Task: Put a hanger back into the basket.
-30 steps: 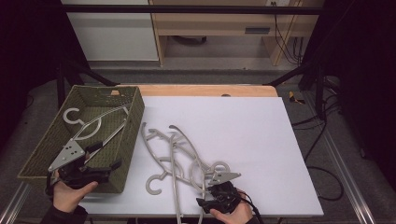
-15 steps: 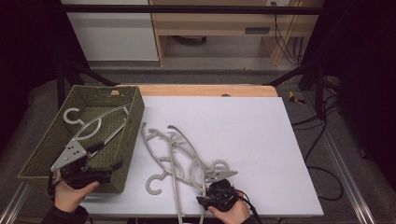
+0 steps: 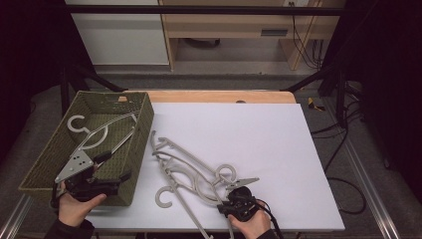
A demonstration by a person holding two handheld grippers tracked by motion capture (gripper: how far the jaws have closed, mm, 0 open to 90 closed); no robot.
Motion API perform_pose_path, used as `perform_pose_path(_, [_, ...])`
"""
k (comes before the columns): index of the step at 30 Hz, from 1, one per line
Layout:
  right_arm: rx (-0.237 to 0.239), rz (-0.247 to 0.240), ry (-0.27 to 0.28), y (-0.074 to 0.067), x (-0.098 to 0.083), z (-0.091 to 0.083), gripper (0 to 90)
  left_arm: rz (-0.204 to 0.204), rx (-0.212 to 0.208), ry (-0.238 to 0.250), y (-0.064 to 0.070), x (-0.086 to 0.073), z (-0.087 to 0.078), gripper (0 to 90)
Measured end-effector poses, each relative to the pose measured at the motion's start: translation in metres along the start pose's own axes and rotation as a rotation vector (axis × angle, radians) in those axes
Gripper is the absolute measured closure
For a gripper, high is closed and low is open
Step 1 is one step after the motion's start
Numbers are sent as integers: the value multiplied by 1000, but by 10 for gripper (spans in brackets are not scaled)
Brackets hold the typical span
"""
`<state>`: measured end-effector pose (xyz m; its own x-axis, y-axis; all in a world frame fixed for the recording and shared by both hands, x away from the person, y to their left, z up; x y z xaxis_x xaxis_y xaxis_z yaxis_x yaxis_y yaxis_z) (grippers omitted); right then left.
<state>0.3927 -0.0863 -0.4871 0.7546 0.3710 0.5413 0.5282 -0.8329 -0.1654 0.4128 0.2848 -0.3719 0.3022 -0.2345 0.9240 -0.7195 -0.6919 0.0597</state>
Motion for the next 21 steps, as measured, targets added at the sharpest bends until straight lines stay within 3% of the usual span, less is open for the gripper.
perform_pose_path(7, [-5, 24, -21, 3, 0, -3, 798, 1, 0, -2, 0, 0, 0, 84])
perform_pose_path(8, [-4, 5, -11, 5, 1, -4, 801, 2, 0, -2, 0, 0, 0, 84])
perform_pose_path(14, [14, 13, -3, 10, 3, -12, 809, 4, -7, -3, 2, 1, 0, 84])
perform_pose_path(21, [57, -24, 45, 23, 8, -27, 812, 14, -21, -6, 6, 2, 1, 85])
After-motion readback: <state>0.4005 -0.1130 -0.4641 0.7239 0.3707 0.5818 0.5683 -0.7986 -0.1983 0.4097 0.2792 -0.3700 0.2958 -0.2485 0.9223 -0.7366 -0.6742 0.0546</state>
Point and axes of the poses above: each handheld gripper's, and its own axes: z roughly forward along the jaws, x roughly out of its top, y roughly to its right, the point moved 3 cm from there along z, roughly forward along the jaws, and after that the axes turned 9 degrees about -x, right-handed, at the moved point
